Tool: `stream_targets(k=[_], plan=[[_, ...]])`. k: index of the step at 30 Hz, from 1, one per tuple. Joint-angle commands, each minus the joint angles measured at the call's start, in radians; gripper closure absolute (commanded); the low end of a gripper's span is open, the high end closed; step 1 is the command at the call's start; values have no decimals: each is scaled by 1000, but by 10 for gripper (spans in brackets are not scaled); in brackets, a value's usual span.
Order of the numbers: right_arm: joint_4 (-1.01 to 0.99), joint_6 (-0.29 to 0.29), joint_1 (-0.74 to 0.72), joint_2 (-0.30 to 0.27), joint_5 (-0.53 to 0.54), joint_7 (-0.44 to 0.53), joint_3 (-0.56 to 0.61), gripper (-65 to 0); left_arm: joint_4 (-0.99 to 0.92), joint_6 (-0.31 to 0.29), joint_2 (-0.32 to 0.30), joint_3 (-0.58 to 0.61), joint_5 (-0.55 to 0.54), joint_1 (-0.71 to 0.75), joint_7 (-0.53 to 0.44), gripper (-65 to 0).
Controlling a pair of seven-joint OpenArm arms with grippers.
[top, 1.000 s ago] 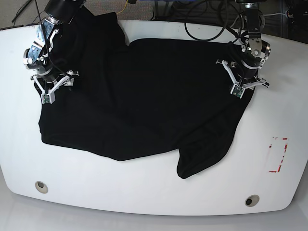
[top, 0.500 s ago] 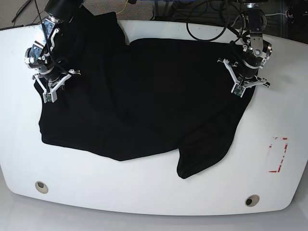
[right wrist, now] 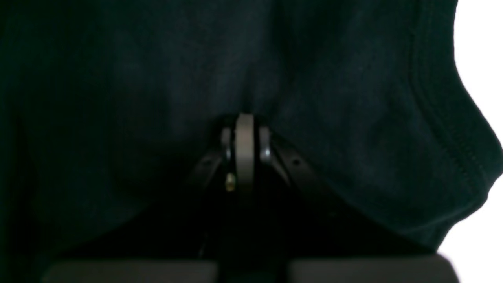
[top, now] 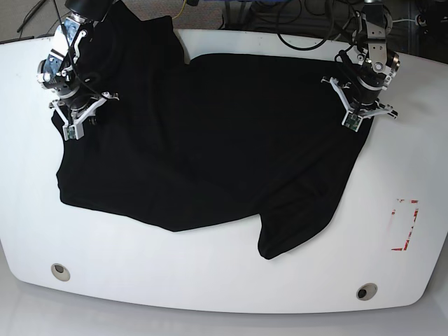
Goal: Layout the t-shirt on the table in an organized manner, then fold the t-shirt properly
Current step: 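Regrasp the edge with both grippers and drag the t-shirt further, then release the t-shirt and move both grippers down along its sides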
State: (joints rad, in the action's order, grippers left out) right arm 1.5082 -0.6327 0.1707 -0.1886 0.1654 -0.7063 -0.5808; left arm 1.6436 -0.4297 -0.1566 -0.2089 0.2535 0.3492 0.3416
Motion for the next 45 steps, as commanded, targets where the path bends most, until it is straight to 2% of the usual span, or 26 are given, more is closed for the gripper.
stream_targets(k=[1, 12, 21, 30, 34, 41, 45], plan=[[-1, -5, 40, -7, -34, -65, 0, -4, 7, -7, -7, -7, 14, 37, 40, 0], [1, -5, 154, -41, -33, -37, 0, -4, 11, -10, -4, -137, 14, 136, 40, 0], [15, -5, 231, -75, -27, -37, -1, -4, 16, -10, -5, -199, 13, 202, 37, 0], [167, -5, 306, -75, -25, -37, -6, -4, 135, -11, -5, -234, 13, 261, 41, 0], [257, -3, 306, -70, -30, -42, -8, -5, 189, -11, -5, -235, 13, 258, 41, -62], [348, 3, 249, -75, -33, -54, -6, -6, 238, -11, -7, -232, 13, 155, 49, -280], [351, 0, 172, -84, -33, -120, -5, -6, 243, -11, -21, -229, 14, 73, 103, -333]])
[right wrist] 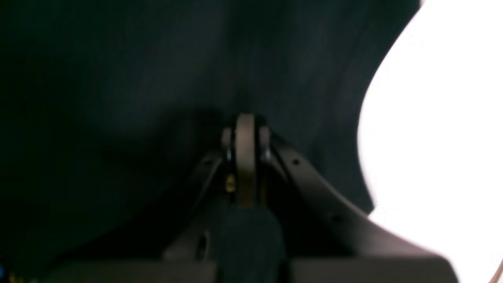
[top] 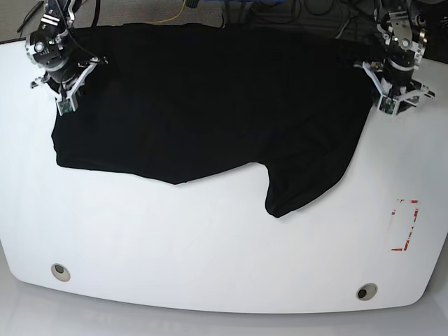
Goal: Layout the t-shirt on the table in an organized manner, then fold the t-shirt properly
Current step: 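Release the t-shirt and move both grippers down along its sides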
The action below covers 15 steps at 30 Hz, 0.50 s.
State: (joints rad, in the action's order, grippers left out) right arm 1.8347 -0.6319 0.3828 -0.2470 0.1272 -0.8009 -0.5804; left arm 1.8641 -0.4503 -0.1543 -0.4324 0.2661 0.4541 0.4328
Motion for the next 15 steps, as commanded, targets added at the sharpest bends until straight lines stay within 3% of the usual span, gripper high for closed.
stream_targets(k=[1, 9, 12, 15], plan=[[24, -1, -49, -28, 5, -33, -5, -6, 24, 9, -29, -6, 3, -41, 19, -332], [-10, -3, -199, -58, 5, -71, -2, -29, 35, 9, -47, 0, 20, -197, 70, -326], [-45, 2, -261, -64, 4, -71, -2, -107, 35, 9, -44, 2, 20, -232, 67, -326], [-120, 2, -324, -81, 4, -71, -2, -242, 35, 9, -44, 36, 17, -283, 67, -328]])
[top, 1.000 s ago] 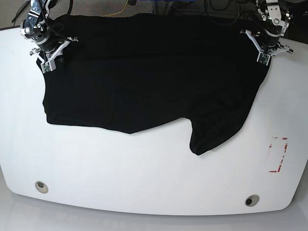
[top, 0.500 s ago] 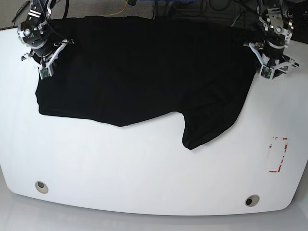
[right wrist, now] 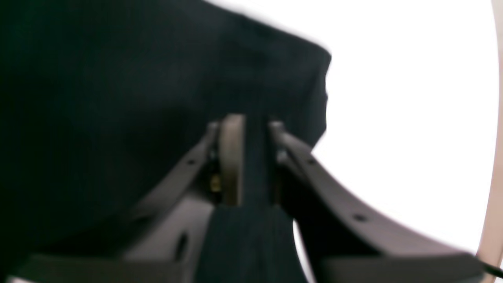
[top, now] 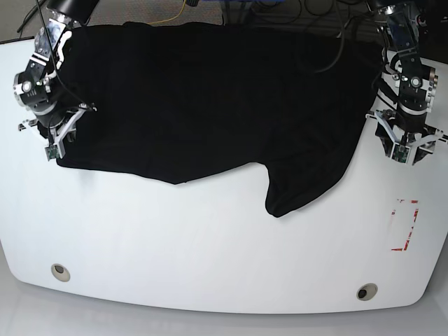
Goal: Layout the t-shirt on the table in an organized manner, then fold the t-shirt properly
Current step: 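Release the t-shirt and move both grippers down along its sides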
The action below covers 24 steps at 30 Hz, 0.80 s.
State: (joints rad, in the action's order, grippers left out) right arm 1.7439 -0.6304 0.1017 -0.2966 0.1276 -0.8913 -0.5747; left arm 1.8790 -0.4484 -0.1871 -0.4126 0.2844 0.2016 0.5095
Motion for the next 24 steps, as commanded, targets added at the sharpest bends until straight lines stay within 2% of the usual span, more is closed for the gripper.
stream_targets(k=[1, 3, 5, 14, 24], plan=[[-61, 2, -67, -37, 2, 19, -8, -287, 20, 7, -10, 30, -1, -43, -8, -328], [-117, 2, -113, -46, 2, 21, -12, -349, 20, 7, -9, 47, -1, -61, -8, -330], [-186, 2, -156, -63, 2, 22, -12, -384, 18, 7, 14, 56, -1, -83, -8, -330], [-534, 2, -322, -141, 2, 186, -6, -389, 17, 7, 87, 57, 3, -172, -7, -330], [-836, -3, -415, -200, 5, 307, -6, -389, 14, 9, 84, 110, 3, -166, -8, -330]])
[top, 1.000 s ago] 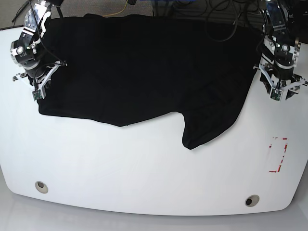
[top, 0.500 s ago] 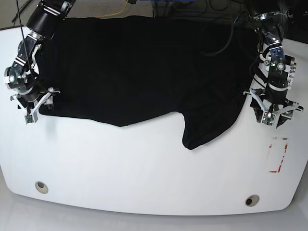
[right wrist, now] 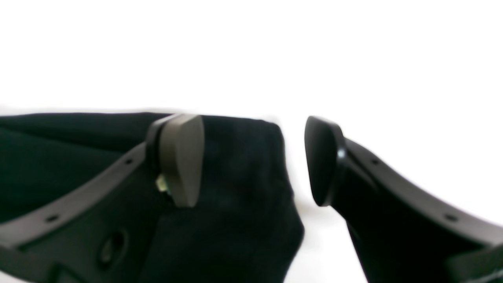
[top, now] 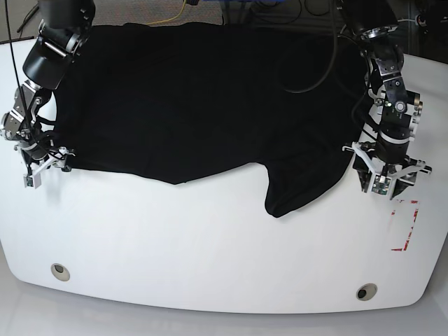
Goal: Layout the t-shirt on the table in an organized manner, then fold the t-shirt properly
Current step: 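Release the t-shirt and move both grippers down along its sides, then move the left gripper to the folded-under sleeve and grasp its edge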
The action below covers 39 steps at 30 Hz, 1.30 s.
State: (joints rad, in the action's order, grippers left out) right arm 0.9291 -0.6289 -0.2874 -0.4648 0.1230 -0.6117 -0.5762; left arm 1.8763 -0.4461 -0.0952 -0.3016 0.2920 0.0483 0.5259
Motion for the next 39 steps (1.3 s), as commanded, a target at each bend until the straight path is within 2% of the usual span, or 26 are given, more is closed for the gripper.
stream_targets(k=[1, 7, 17, 20, 23, 24, 25, 26, 28, 36, 39], plan=[[-34, -6, -26, -32, 11, 32, -5, -389, 16, 7, -8, -1, -3, -12, -25, -330], [-45, -9, -5, -19, 14, 52, -5, -389, 15, 7, -10, -3, -3, -12, -25, -330], [-34, -24, 66, 38, 17, 54, -5, -382, 10, 8, -27, -1, -3, -18, -28, -328], [-34, -30, 72, 41, 17, 54, -5, -338, -14, 10, -27, -1, -3, -20, -28, -328], [-34, -32, 73, 51, 17, 54, -5, -251, -60, 11, -27, 0, -3, -21, -28, -328], [-34, -32, 75, 61, 16, 54, -5, -204, -79, 11, -27, 0, -4, -28, -28, -328], [-34, -32, 75, 61, 14, 54, -5, -189, -85, 11, -27, 0, -4, -32, -28, -328], [-34, -32, 75, 62, 13, 54, -5, -144, -99, 11, -25, -5, -4, -49, -26, -330], [-34, -32, 75, 64, 11, 54, -5, -101, -116, 11, -24, -6, -4, -63, -23, -330], [-34, -32, 75, 67, 10, 55, -3, -78, -179, 8, 7, 2, -9, -94, -26, -330], [-34, -32, 75, 68, 10, 55, -3, -77, -209, 7, 22, 40, -10, -118, -28, -330]])
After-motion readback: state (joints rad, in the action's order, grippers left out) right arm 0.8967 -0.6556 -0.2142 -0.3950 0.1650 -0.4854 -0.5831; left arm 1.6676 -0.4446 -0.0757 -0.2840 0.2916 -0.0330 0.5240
